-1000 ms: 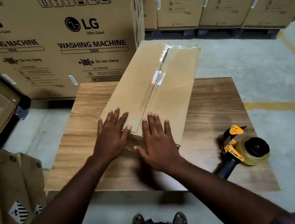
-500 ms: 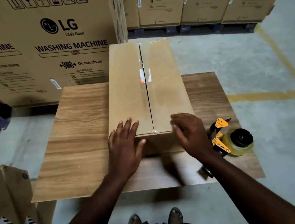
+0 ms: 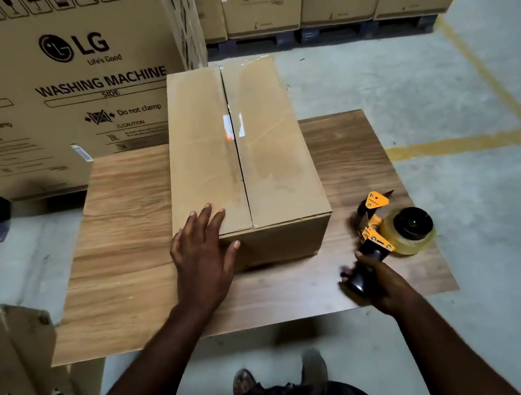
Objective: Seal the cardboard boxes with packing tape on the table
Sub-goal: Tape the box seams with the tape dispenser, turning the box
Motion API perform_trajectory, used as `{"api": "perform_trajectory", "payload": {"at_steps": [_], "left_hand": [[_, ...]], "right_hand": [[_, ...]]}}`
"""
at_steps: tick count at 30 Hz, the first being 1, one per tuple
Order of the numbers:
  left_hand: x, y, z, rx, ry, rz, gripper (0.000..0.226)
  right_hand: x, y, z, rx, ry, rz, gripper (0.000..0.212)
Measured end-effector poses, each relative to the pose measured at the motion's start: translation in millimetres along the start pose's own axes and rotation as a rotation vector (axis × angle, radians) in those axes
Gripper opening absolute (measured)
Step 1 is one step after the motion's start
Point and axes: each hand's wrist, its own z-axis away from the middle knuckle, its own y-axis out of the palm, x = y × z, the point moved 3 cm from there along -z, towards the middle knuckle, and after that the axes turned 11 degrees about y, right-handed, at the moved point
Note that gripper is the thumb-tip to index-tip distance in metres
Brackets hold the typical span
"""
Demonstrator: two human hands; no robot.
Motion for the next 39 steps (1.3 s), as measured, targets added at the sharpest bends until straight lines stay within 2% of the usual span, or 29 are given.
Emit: {"api": "perform_trajectory", "payload": {"at_steps": [3,4,6,9,13,15,17,19,21,24,26,28,29,31,32,35,36,38,39], "left_hand": [[-1.0,-1.9,0.4,-0.004,-0.008,0.007,0.06],[-1.2,-3.2,-0.2,-0.007,-0.013,0.016,0.059],[-0.3,-7.4,-1.9,-0.014,-0.019,0.043,0.057],[1.3,-17.7,-7.3,0.016,-0.05,0.128,0.059],[0.3,-34.2,-18.3,0.085,-0.137,0.284,0.06],[-1.9,-41.8,-23.0,0.085,-0.165,0.387,0.051],[-7.7,-48.4,-28.1,0.064,-0.224,0.586,0.028],[-20.4,-54.3,-32.3,0.077,-0.31,0.846,0.017],[-40.5,-64.0,-34.3,0.123,-0.348,1.078,0.02],[-66.4,-74.4,-38.3,0.178,-0.384,1.328,0.032],[-79.4,-78.8,-40.6,0.207,-0.457,1.578,0.045],[-85.5,-79.4,-42.0,0.191,-0.6,1.83,0.043],[-83.8,-77.1,-40.3,0.161,-0.674,1.937,0.042],[-72.6,-65.6,-30.3,0.094,-0.805,2.064,0.05],[-66.2,-60.0,-23.2,0.072,-0.851,2.108,0.043],[-48.5,-48.6,2.3,0.061,-0.953,2.149,0.011],[-44.6,-47.4,8.5,0.06,-0.938,2.164,0.017],[-38.1,-47.6,17.7,0.079,-0.86,2.188,0.047],[-34.7,-49.8,21.5,0.072,-0.839,2.207,0.052]], "right_hand": [[10.1,12.4,-12.8,0.194,-0.036,-0.078,0.033],[12.5,14.3,-17.8,0.2,-0.036,-0.111,0.035],[16.5,18.3,-21.7,0.136,-0.046,-0.15,0.029],[28.7,32.1,-22.4,0.055,-0.105,-0.187,0.036],[49.0,60.5,-2.5,0.057,-0.168,-0.252,0.041],[57.3,79.2,15.6,0.099,-0.22,-0.253,0.04],[61.7,99.5,37.6,0.122,-0.306,-0.222,0.035],[63.1,116.7,63.2,0.098,-0.447,-0.137,0.031],[64.2,128.9,89.8,0.115,-0.626,-0.001,0.031],[64.6,141.9,129.2,0.078,-0.904,0.402,0.028],[60.9,151.8,147.8,0.05,-0.956,0.632,0.025],[52.7,161.5,158.5,0.08,-0.999,0.795,0.023],[46.5,165.4,161.5,0.084,-1.076,0.901,0.015],[35.4,168.5,158.3,0.062,-1.203,1.054,0.016],[29.8,169.5,158.0,0.076,-1.224,1.085,0.016],[17.2,175.1,155.0,0.076,-1.224,1.161,0.043],[14.0,177.6,154.9,0.086,-1.202,1.175,0.046],[10.0,180.7,155.8,0.104,-1.209,1.197,0.045],[9.3,182.6,156.4,0.108,-1.21,1.21,0.041]]}}
